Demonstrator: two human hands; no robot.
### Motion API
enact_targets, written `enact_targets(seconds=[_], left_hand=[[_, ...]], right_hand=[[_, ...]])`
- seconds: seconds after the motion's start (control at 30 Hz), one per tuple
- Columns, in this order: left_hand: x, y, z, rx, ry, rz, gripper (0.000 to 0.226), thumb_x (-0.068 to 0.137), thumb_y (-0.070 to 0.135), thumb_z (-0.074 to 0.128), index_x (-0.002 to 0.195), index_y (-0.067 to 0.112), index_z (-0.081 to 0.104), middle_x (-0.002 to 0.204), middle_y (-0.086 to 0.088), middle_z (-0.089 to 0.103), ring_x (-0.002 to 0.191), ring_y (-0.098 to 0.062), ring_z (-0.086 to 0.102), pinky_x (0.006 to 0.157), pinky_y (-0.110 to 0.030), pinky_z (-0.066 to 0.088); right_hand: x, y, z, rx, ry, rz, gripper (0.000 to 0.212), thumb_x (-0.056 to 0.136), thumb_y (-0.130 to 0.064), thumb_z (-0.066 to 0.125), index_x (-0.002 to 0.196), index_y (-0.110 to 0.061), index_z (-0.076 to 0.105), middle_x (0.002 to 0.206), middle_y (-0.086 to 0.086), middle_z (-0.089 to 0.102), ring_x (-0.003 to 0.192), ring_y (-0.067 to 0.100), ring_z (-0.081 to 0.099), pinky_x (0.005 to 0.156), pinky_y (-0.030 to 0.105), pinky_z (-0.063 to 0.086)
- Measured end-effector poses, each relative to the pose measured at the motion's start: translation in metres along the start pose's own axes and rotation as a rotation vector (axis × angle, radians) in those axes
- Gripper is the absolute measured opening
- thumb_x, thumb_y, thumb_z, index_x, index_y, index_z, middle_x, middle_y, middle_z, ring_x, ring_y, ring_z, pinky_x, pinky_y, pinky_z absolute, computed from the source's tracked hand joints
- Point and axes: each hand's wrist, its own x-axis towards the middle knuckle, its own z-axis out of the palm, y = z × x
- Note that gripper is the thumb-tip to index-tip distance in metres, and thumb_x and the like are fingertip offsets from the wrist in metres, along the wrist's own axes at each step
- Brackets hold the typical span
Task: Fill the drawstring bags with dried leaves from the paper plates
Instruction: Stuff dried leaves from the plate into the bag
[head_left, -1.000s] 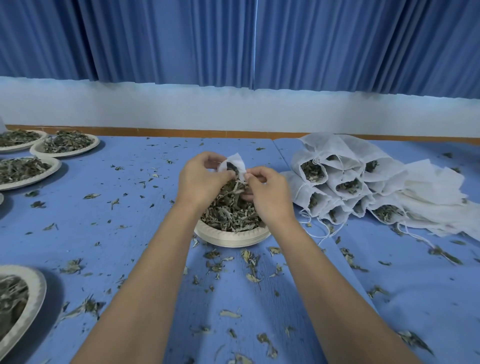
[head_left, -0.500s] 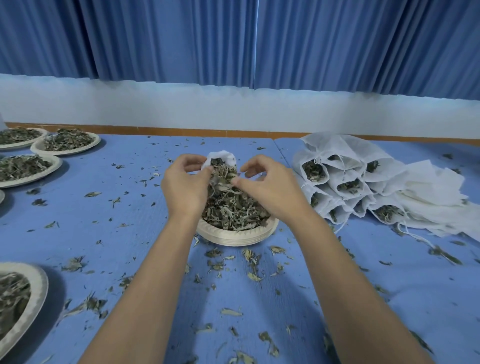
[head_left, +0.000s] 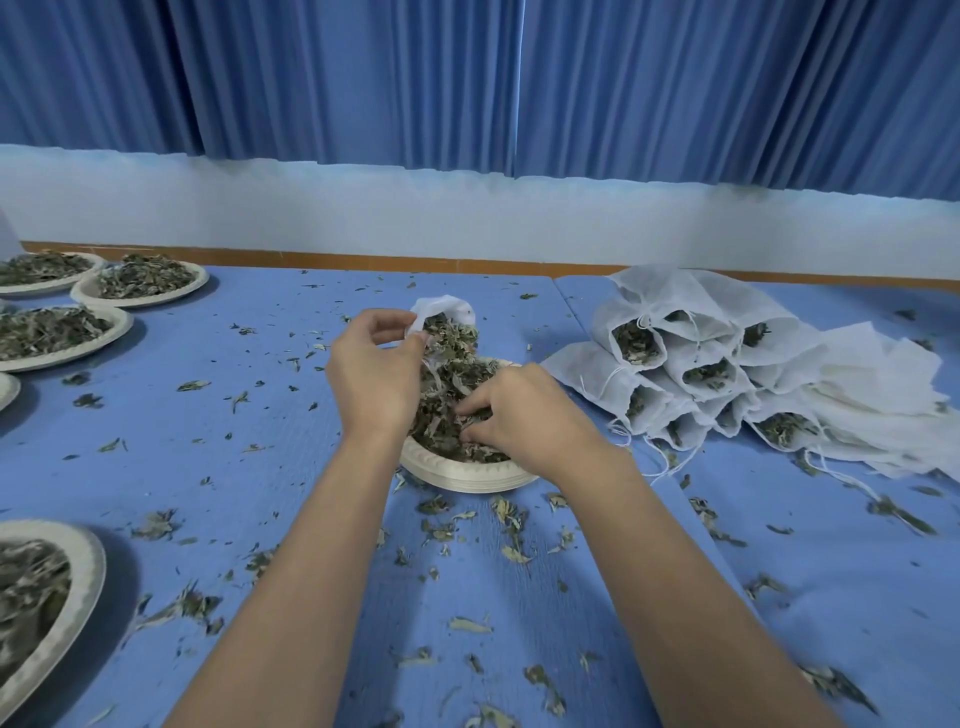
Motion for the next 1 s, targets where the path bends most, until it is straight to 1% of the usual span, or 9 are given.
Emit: enact_targets(seconds=[0.1,0.2,0.37,0.53,0.63,0.73,0.83,0.93,1.0], left_hand=[[-0.001,-0.002,0.001,0.039,0.030,0.044,0.010,0.086,0.015,0.069,0.088,0.022,0.063,0.083,0.016,0.061,0.076,0.004,0.063,0.065,-0.011,0.048],[-0.002,-0.008,0.003,0.076,0.062,0.077,0.007,0.087,0.011,0.066,0.092,0.016,0.064,0.084,0.011,0.060,0.064,0.015,0.054,0.054,0.001,0.037],[-0.008,-0.013,0.008,0.116,0.041,0.096,0.008,0.089,0.008,0.064,0.096,0.011,0.065,0.087,0.008,0.060,0.069,0.001,0.056,0.054,0.001,0.038],[-0.009,-0.013,0.012,0.123,0.027,0.117,0.008,0.089,0.009,0.063,0.096,0.013,0.066,0.087,0.007,0.061,0.075,-0.007,0.059,0.054,-0.001,0.039],[-0.010,-0.011,0.013,0.107,-0.003,0.126,0.008,0.089,0.009,0.063,0.095,0.014,0.066,0.084,0.010,0.061,0.073,-0.005,0.059,0.057,-0.003,0.043],[-0.014,-0.007,0.014,0.083,-0.052,0.115,0.008,0.089,0.010,0.063,0.089,0.017,0.066,0.078,0.014,0.061,0.070,0.005,0.057,0.058,-0.002,0.043],[-0.016,-0.002,0.016,-0.017,-0.103,0.017,0.015,0.087,0.015,0.065,0.078,0.027,0.063,0.078,0.011,0.065,0.072,0.000,0.061,0.062,-0.009,0.048],[-0.015,0.001,0.018,-0.099,-0.174,-0.093,0.011,0.086,0.013,0.064,0.080,0.022,0.065,0.079,0.000,0.068,0.074,-0.013,0.064,0.072,-0.027,0.053],[-0.014,0.002,0.018,-0.122,-0.237,-0.139,0.015,0.085,0.006,0.058,0.078,0.018,0.064,0.068,0.000,0.063,0.066,-0.013,0.059,0.070,-0.029,0.049]], right_hand=[[-0.002,0.002,0.000,0.100,0.103,0.018,0.024,0.085,-0.013,0.069,0.108,-0.016,0.073,0.100,0.003,0.073,0.057,-0.008,0.055,0.053,0.002,0.036],[-0.003,0.010,-0.008,0.318,0.250,0.094,0.019,0.084,-0.011,0.070,0.102,-0.014,0.075,0.073,-0.001,0.070,0.037,-0.001,0.045,0.038,0.010,0.032],[-0.001,0.020,-0.022,0.533,0.308,0.218,0.021,0.080,-0.015,0.075,0.101,-0.014,0.075,0.065,-0.010,0.062,0.044,0.003,0.048,0.041,0.014,0.038],[0.000,0.020,-0.018,0.609,0.355,0.252,0.018,0.080,-0.015,0.075,0.098,-0.014,0.074,0.058,-0.009,0.059,0.030,0.001,0.039,0.036,0.011,0.030],[0.003,0.015,-0.016,0.771,0.402,0.279,0.020,0.076,-0.018,0.078,0.096,-0.017,0.075,0.069,-0.017,0.064,0.053,-0.008,0.057,0.054,0.007,0.045],[0.005,0.013,-0.009,0.875,0.385,0.276,0.012,0.077,-0.015,0.077,0.083,-0.025,0.074,0.069,-0.015,0.070,0.067,0.002,0.066,0.068,0.018,0.052],[0.003,0.012,0.000,0.813,0.399,0.280,0.012,0.080,-0.012,0.073,0.092,-0.016,0.076,0.078,-0.006,0.073,0.076,0.011,0.069,0.075,0.028,0.056],[0.001,0.012,0.004,0.688,0.425,0.281,0.014,0.083,-0.014,0.070,0.095,-0.016,0.076,0.072,-0.006,0.071,0.059,0.020,0.064,0.057,0.031,0.053],[0.001,0.013,0.005,0.614,0.449,0.257,0.014,0.085,-0.013,0.068,0.096,-0.015,0.076,0.068,-0.005,0.070,0.043,0.010,0.051,0.042,0.024,0.042]])
